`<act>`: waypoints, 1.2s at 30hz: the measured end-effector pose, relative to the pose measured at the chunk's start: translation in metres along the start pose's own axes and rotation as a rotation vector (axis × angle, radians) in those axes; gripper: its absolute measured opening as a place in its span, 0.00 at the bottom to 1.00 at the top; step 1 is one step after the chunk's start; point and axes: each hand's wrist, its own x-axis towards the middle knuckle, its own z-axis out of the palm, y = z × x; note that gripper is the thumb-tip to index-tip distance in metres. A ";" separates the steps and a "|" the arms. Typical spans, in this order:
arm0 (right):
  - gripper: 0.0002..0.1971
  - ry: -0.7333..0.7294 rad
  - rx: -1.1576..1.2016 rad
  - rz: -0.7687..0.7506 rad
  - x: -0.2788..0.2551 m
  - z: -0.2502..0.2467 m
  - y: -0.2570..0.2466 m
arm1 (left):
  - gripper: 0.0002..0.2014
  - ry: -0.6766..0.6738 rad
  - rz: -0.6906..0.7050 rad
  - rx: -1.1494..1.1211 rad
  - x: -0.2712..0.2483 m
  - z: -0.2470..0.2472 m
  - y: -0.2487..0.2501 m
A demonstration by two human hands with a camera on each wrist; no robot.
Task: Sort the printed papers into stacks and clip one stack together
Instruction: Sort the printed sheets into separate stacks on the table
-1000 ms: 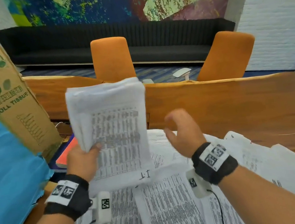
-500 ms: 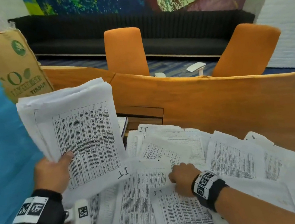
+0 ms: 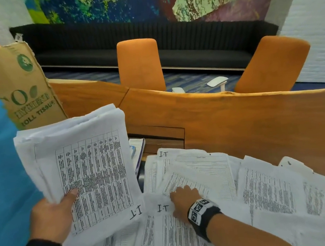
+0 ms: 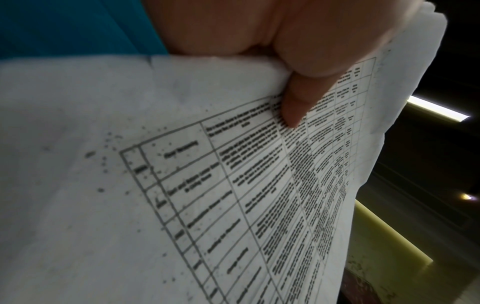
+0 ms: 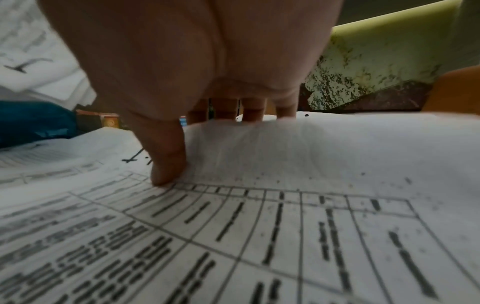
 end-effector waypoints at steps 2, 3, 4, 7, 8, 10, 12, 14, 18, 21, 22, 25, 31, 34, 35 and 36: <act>0.11 -0.041 0.152 -0.022 0.001 -0.006 0.006 | 0.21 -0.008 -0.013 0.003 0.000 0.001 -0.001; 0.09 -0.054 0.252 -0.008 0.001 -0.012 0.012 | 0.19 -0.012 -0.015 0.008 -0.001 0.002 -0.001; 0.09 -0.051 0.337 0.024 0.002 -0.018 0.021 | 0.18 -0.015 -0.010 0.012 -0.001 0.003 -0.001; 0.20 -0.007 0.378 0.136 0.008 -0.034 0.056 | 0.15 -0.025 -0.009 0.017 -0.004 0.007 -0.001; 0.22 0.002 0.346 0.170 0.010 -0.036 0.069 | 0.16 -0.030 -0.003 0.025 -0.004 0.008 -0.001; 0.19 0.020 0.244 0.254 0.017 -0.034 0.088 | 0.16 -0.033 0.001 0.043 -0.004 0.010 -0.002; 0.19 0.045 0.122 0.343 0.020 -0.029 0.097 | 0.14 -0.023 0.007 0.059 -0.004 0.012 -0.001; 0.22 0.072 0.089 0.388 0.022 -0.021 0.099 | 0.14 -0.017 -0.001 0.067 -0.003 0.013 -0.002; 0.25 0.067 0.206 0.405 0.023 -0.011 0.096 | 0.21 -0.030 -0.011 0.060 -0.001 0.015 -0.004; 0.14 0.073 0.241 0.308 0.016 -0.017 0.095 | 0.19 -0.038 -0.009 0.048 -0.001 0.019 0.000; 0.10 0.073 0.288 0.271 0.010 -0.023 0.095 | 0.17 -0.036 0.001 0.047 -0.001 0.020 0.003; 0.07 0.080 0.460 0.175 -0.019 -0.045 0.094 | 0.08 -0.024 0.049 0.049 -0.001 0.018 0.018; 0.05 0.092 0.487 -0.024 -0.117 -0.112 0.099 | 0.10 -0.048 0.220 0.030 -0.002 0.021 0.068; 0.05 0.187 0.355 -0.115 -0.154 -0.148 0.102 | 0.06 -0.164 0.290 0.040 -0.009 0.040 0.092; 0.06 0.253 0.307 -0.153 -0.165 -0.160 0.102 | 0.06 -0.217 0.303 0.049 -0.013 0.049 0.097; 0.07 0.320 0.275 -0.184 -0.173 -0.169 0.102 | 0.05 -0.272 0.311 0.072 -0.019 0.058 0.101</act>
